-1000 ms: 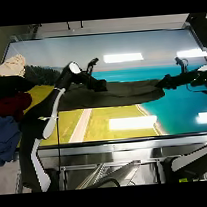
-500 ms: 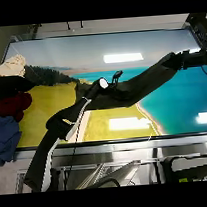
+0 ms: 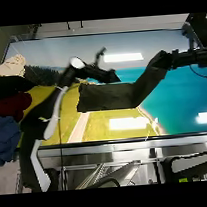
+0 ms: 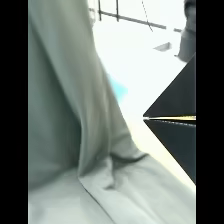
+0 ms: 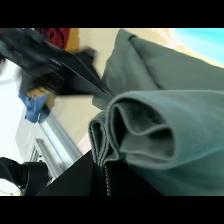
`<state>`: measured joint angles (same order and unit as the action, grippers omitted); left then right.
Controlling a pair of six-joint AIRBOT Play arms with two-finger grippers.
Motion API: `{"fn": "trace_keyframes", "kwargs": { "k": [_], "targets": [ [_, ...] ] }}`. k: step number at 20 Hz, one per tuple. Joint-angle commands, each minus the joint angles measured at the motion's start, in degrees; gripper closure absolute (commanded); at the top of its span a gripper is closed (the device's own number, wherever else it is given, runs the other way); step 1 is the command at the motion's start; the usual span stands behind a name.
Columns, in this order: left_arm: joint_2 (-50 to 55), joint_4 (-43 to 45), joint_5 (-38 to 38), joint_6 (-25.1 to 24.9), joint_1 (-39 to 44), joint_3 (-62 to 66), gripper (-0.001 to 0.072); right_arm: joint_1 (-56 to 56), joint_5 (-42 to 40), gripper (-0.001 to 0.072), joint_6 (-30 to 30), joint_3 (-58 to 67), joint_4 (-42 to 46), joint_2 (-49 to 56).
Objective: Fold the shirts.
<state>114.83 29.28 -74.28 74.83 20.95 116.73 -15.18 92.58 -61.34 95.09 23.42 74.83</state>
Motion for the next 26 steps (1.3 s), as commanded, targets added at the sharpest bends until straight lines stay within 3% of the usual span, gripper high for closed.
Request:
{"fn": "trace_keyframes", "kwargs": {
  "k": [1,8,12,13,14,19,24,25,26],
  "targets": [
    [-11.63,-0.98,-11.69,-0.79,-13.09,-0.04,0.0697,11.10,-7.98,0.0689,-0.15,0.07,-0.07,1.16],
    [-24.26,-0.81,-12.98,-0.90,-29.00,-0.11,0.0697,37.42,-33.88,0.0687,0.13,0.07,1.20,12.61],
    [-25.86,-0.87,-16.22,-1.68,-30.99,-0.46,0.0697,48.28,-50.31,0.0668,10.60,0.09,-3.78,20.48],
    [-26.45,-0.85,-15.76,-2.05,-30.95,-1.92,0.0697,49.75,-54.10,0.0481,12.70,0.09,-5.95,21.16],
    [-27.10,-0.87,-15.26,-2.47,-30.93,-3.72,0.0697,50.45,-55.32,0.0226,13.62,0.11,-7.15,21.24],
    [-28.39,-0.90,-15.72,-3.91,-30.95,-10.08,0.0697,44.30,-41.70,0.0215,12.20,0.13,-5.49,16.00],
    [-28.41,-0.94,-16.31,-3.89,-30.93,-10.99,0.0697,28.26,-25.66,0.0207,-8.79,0.07,17.51,10.21],
    [-28.39,-0.90,-16.52,-3.89,-30.93,-10.99,0.0697,25.62,-22.49,0.0167,-11.65,-0.13,21.77,10.19],
    [-28.39,-0.87,-16.72,-3.89,-30.95,-10.99,0.0697,23.50,-20.28,-0.0004,-14.14,-1.16,25.57,10.21]
  ]
}}
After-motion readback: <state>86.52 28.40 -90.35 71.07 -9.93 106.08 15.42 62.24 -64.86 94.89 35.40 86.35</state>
